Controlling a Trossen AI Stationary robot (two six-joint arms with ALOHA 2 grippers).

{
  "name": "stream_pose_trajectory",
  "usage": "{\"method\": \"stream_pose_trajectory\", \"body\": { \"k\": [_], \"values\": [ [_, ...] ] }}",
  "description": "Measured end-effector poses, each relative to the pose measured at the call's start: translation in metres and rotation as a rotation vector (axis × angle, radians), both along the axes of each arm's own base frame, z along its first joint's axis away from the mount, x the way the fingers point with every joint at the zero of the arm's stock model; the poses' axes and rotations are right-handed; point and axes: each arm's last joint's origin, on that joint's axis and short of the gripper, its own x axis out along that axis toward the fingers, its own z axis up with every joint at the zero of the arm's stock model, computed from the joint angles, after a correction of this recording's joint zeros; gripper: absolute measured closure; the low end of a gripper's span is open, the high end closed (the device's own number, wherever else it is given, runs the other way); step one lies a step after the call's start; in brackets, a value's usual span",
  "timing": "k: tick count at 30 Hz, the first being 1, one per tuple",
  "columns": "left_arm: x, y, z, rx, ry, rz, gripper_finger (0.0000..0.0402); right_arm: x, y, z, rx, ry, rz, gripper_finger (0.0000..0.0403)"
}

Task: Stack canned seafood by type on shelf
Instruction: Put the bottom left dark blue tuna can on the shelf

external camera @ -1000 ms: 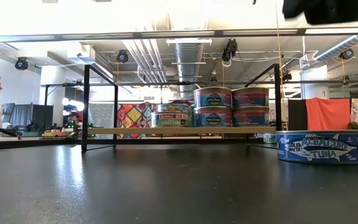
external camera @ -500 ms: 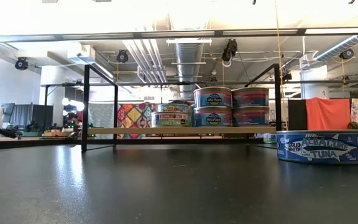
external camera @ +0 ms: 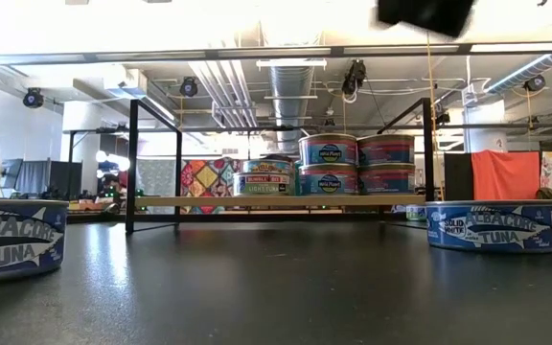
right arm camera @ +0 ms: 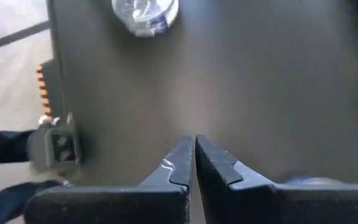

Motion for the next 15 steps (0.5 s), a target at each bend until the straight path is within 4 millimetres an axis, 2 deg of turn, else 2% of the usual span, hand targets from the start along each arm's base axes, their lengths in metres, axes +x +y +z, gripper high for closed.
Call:
{"method": "stream_pose_trajectory", "body": {
  "k": [4, 9, 15],
  "values": [
    [-0.016, -0.002, -0.021, -0.054, 0.018, 0.075, 0.0402, 0.033, -0.005, -0.026, 0.033, -0.042, 0.075, 0.0394],
    [-0.021, 0.013, -0.050, -0.039, -0.002, 0.112, 0.0402, 0.073, -0.008, -0.070, 0.081, -0.001, 0.093, 0.0394],
    [-0.014, 0.028, -0.067, -0.003, -0.108, 0.030, 0.0402, 0.106, -0.001, -0.080, 0.093, -0.007, 0.079, 0.0394]
  ]
}}
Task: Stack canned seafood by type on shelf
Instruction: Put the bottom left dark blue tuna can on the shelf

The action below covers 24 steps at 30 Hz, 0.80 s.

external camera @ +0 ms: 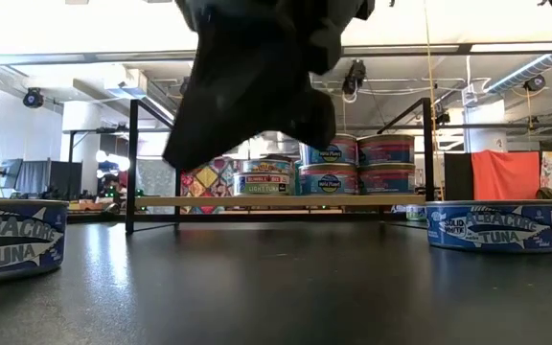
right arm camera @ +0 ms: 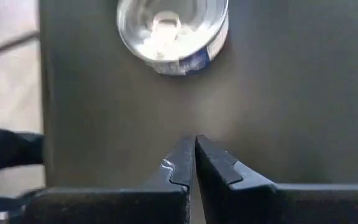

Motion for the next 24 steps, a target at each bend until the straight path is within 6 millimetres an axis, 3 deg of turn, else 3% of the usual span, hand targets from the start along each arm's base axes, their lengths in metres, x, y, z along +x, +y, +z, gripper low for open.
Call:
{"method": "stream_pose_trajectory", "body": {
  "k": [7, 16, 20, 24],
  "values": [
    [0.021, 0.008, 0.001, 0.103, -0.206, -0.043, 0.0402, 0.011, 0.002, -0.001, -0.049, 0.107, -0.007, 0.0394],
    [0.055, 0.038, 0.006, 0.205, -0.247, -0.033, 0.0402, 0.006, -0.007, -0.007, -0.087, 0.196, -0.020, 0.0393],
    [0.055, 0.035, 0.014, 0.186, -0.260, -0.077, 0.0399, 0.000, -0.010, -0.009, -0.125, 0.270, -0.012, 0.0391],
    [0.039, 0.024, 0.015, 0.125, -0.226, -0.118, 0.0367, -0.002, -0.011, -0.010, -0.144, 0.278, 0.013, 0.0390]
  ]
}}
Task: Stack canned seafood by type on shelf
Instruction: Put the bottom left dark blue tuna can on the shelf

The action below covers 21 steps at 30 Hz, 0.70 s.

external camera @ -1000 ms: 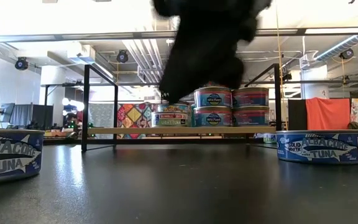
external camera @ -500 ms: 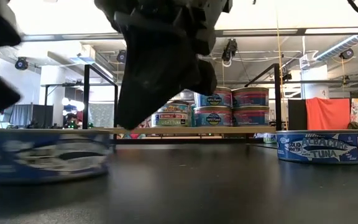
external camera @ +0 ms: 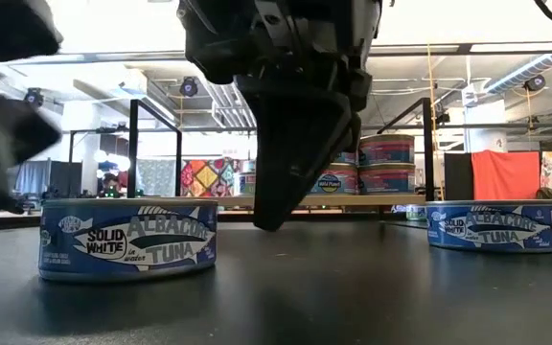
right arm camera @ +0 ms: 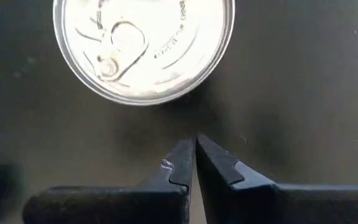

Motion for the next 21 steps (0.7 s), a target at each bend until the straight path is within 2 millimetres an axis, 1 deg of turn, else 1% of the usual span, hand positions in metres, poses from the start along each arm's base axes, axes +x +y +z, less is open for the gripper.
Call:
{"method": "stream_pose_trajectory", "body": {
  "k": [5, 9, 13, 16, 19, 21],
  "values": [
    [-0.020, -0.013, -0.003, -0.081, 0.030, 0.047, 0.0289, 0.002, 0.001, -0.001, -0.011, -0.022, 0.052, 0.0390],
    [-0.027, -0.023, -0.009, -0.081, -0.010, 0.071, 0.0210, 0.006, 0.002, 0.001, -0.022, -0.062, 0.119, 0.0390],
    [-0.022, -0.031, -0.018, -0.024, -0.040, 0.088, 0.0134, 0.008, 0.003, 0.003, -0.032, -0.084, 0.162, 0.0390],
    [-0.014, -0.036, -0.029, 0.018, -0.028, 0.095, 0.0089, 0.007, 0.002, 0.001, -0.042, -0.074, 0.180, 0.0390],
    [-0.006, -0.043, -0.037, 0.048, -0.040, 0.121, 0.0062, 0.007, 0.003, -0.002, -0.027, -0.062, 0.194, 0.0390],
    [0.000, -0.048, -0.039, 0.057, -0.052, 0.135, 0.0053, 0.008, 0.004, -0.004, -0.014, -0.060, 0.210, 0.0390]
  ]
}}
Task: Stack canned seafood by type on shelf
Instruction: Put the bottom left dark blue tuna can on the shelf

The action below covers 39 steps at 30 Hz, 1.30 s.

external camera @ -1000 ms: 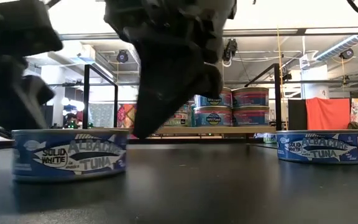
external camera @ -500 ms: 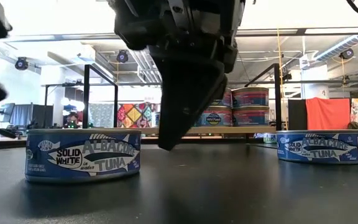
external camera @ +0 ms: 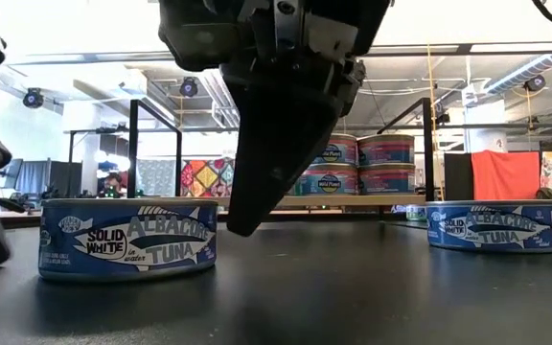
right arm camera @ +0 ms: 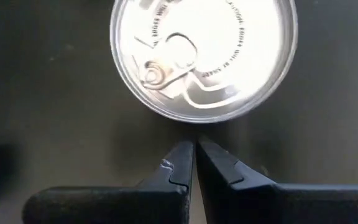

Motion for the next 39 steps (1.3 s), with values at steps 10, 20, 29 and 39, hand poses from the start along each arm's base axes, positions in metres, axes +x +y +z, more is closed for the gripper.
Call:
{"method": "stream_pose_trajectory", "body": {
  "k": [10, 20, 29, 39],
  "values": [
    [0.011, -0.005, 0.002, 0.019, -0.018, 0.011, 0.0047, 0.005, 0.003, -0.001, 0.016, -0.023, 0.040, 0.0381],
    [0.012, 0.002, 0.005, 0.033, 0.032, -0.012, 0.0047, 0.008, 0.004, 0.006, 0.021, -0.050, 0.037, 0.0223],
    [0.023, 0.017, 0.002, 0.083, 0.022, 0.011, 0.0046, 0.016, 0.003, -0.011, 0.021, -0.067, 0.035, 0.0097],
    [0.025, 0.032, -0.003, 0.138, 0.014, 0.073, 0.0046, 0.022, 0.005, -0.016, 0.030, -0.111, 0.063, 0.0083]
  ]
}}
